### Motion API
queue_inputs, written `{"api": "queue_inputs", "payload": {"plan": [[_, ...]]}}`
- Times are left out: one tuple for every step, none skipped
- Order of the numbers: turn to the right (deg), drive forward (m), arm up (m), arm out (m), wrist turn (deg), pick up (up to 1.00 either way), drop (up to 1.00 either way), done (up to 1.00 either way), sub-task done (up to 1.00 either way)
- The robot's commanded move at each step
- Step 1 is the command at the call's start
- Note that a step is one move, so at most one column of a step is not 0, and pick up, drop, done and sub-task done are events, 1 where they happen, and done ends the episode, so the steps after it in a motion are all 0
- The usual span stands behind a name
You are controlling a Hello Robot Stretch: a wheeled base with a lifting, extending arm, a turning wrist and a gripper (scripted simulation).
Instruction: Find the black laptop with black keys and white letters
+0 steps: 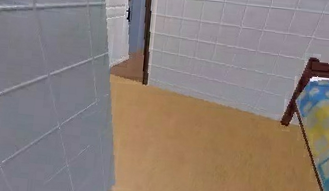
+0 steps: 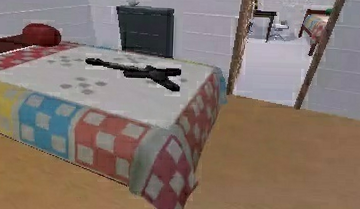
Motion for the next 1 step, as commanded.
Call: {"api": "queue_inputs", "payload": {"plan": [[0.0, 1.00, 0.00, 0.00, 0.0, 0.00, 0.00, 0.00, 0.00]]}}
